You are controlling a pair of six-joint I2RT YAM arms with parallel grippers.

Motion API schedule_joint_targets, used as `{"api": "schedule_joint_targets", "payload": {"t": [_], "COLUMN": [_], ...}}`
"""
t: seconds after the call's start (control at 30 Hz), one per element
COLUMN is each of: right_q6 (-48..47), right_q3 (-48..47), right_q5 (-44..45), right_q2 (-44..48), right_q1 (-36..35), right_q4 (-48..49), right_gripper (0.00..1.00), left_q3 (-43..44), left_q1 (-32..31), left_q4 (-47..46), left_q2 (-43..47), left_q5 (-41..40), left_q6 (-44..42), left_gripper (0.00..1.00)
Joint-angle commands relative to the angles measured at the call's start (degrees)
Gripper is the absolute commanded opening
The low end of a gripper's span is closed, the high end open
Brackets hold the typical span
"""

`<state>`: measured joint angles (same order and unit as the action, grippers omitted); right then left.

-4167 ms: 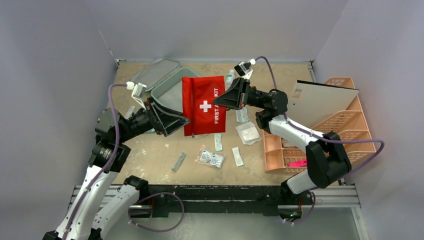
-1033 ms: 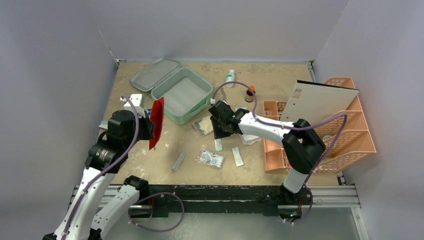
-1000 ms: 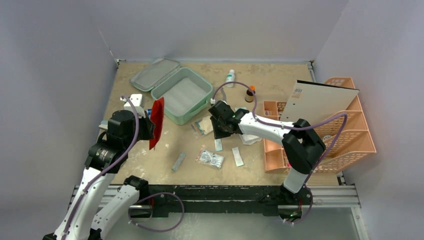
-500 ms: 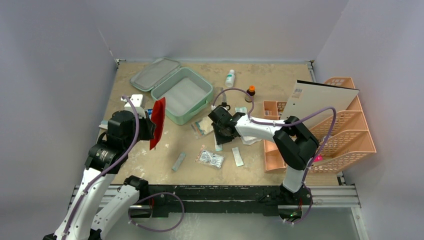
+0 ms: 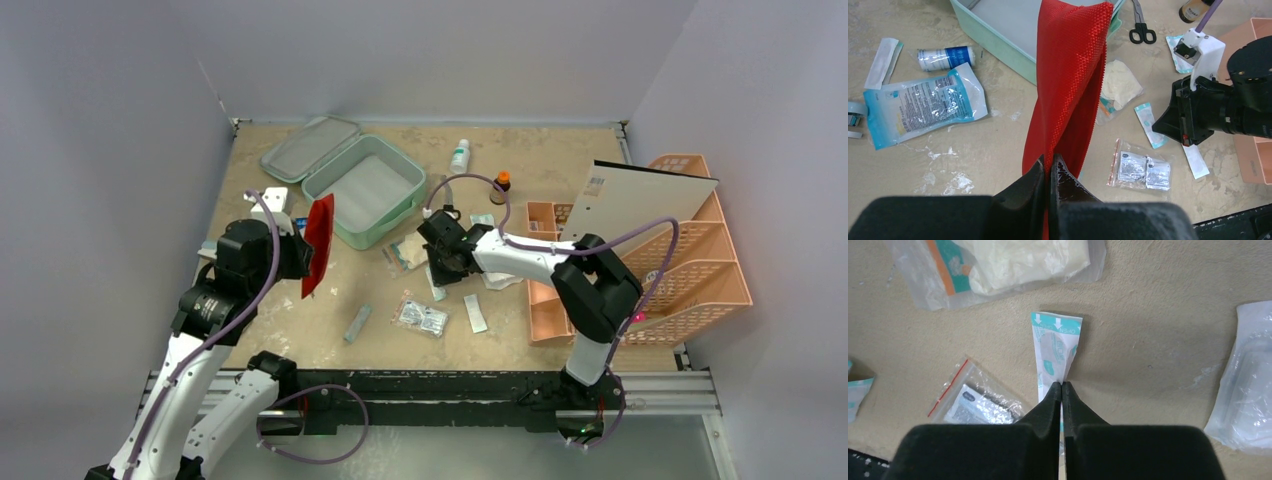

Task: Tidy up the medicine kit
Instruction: Pick up the medical item at the center of the board.

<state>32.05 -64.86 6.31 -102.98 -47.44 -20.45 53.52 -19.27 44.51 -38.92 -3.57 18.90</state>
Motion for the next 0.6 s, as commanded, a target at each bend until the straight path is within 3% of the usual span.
{"api": "schedule_joint_targets", "payload": {"t": [0.0, 0.27, 0.57], "right_q6": [-0.27, 2.82, 22.64], "right_q3": [-2.44, -5.02, -0.41], "right_q5": [-0.91, -12.46, -27.34], "right_q2": [5.94, 15.61, 20.27], "right_q1": [0.16, 0.16, -0.33], "right_q4": [-1.91, 5.81, 34.14], "right_gripper": [0.0, 0.0, 0.0], "left_q3": [-0.27, 0.51, -0.36], "left_q1": [-0.07, -0.07, -0.02], "left_q4": [-2.87, -2.31, -4.7], "left_q2": [-0.96, -3.15, -5.16], "left_q5": [1.6, 5.33, 10.41], "left_q6": [1.44, 6.93, 12.07], "left_gripper": [0.0, 0.0, 0.0]}}
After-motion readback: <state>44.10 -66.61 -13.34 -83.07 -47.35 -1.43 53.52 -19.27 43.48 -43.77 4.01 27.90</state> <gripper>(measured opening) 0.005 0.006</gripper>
